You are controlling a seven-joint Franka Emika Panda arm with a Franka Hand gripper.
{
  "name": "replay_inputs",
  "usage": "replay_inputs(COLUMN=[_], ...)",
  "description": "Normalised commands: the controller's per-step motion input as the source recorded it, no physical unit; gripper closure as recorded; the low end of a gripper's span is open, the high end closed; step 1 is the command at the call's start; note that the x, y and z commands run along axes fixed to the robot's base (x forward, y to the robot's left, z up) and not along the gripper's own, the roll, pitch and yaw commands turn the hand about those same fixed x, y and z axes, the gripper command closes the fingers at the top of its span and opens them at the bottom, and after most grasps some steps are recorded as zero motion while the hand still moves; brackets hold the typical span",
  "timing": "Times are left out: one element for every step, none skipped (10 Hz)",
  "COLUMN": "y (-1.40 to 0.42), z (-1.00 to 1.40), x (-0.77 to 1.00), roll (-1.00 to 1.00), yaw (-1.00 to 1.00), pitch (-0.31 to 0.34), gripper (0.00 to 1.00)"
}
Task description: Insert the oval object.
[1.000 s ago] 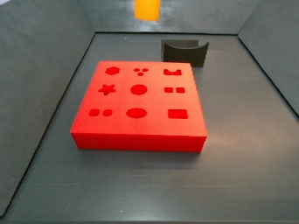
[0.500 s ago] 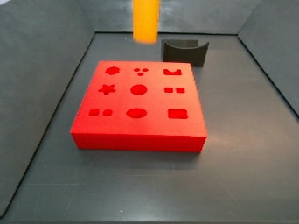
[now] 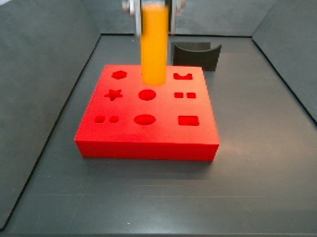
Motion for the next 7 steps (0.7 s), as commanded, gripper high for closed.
replay_inputs(y=[-0.18,-0.11,0.0,0.0,0.0,0.0,0.0], z=[-0.38,-0.4,-0.37,-0.37,-0.5,-0.55,-0.55], x=[0.0,0.0,-0.22,-0.38,-0.34,-0.15,0.0], roll=[0.1,0.12,0.1,0.03,0.0,-0.04,-0.07], yaw=[-0.47,-0.46,-0.3,-0.19,0.0,0.05,0.14], pitch=[-0.169,-0.127,-0.087,-0.066,-0.02,0.0,-0.023], gripper=[1.0,1.0,1.0,1.0,1.0,1.0,1.0])
